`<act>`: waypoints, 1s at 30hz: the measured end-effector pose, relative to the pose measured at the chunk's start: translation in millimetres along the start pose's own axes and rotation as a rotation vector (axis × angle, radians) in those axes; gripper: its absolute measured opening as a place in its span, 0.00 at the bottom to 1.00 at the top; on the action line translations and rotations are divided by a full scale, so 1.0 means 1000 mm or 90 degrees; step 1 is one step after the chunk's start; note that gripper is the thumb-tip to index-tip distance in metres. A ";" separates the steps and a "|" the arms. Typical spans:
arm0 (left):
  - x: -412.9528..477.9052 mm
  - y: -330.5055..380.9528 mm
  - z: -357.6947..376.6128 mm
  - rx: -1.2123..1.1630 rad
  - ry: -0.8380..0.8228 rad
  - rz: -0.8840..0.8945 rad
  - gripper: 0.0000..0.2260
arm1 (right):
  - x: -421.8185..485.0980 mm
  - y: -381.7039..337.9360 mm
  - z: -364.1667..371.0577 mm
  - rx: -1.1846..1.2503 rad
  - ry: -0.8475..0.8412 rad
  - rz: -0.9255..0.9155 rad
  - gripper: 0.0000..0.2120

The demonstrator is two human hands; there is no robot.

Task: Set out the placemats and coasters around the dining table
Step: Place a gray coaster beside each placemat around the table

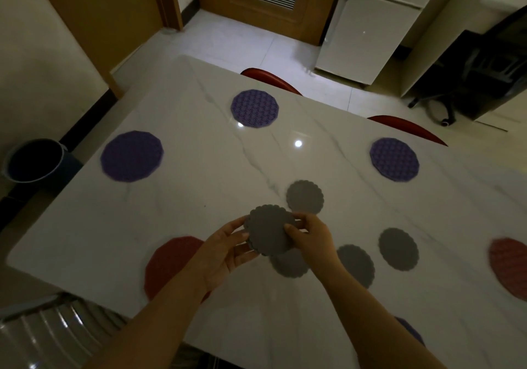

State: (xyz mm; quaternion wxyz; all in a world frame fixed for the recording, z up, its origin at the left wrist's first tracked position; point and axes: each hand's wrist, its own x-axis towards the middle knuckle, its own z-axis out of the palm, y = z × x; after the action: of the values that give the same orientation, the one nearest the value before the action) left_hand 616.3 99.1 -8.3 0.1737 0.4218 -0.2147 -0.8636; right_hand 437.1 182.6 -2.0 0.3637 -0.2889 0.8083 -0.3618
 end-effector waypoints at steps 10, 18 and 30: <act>0.003 -0.001 -0.008 0.010 0.016 0.038 0.17 | 0.086 0.006 -0.028 -0.364 0.039 0.047 0.36; 0.000 -0.003 -0.014 0.002 0.026 0.042 0.16 | 0.101 0.013 -0.014 -0.472 0.029 0.042 0.42; 0.004 0.001 -0.008 -0.017 0.039 0.056 0.14 | 0.019 -0.025 -0.047 0.277 0.068 0.041 0.06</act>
State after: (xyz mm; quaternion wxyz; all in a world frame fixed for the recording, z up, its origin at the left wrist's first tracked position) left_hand 621.0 94.5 -14.6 0.2234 0.4356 -0.2160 -0.8448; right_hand 394.1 171.7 32.6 0.3858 -0.1582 0.7381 -0.5304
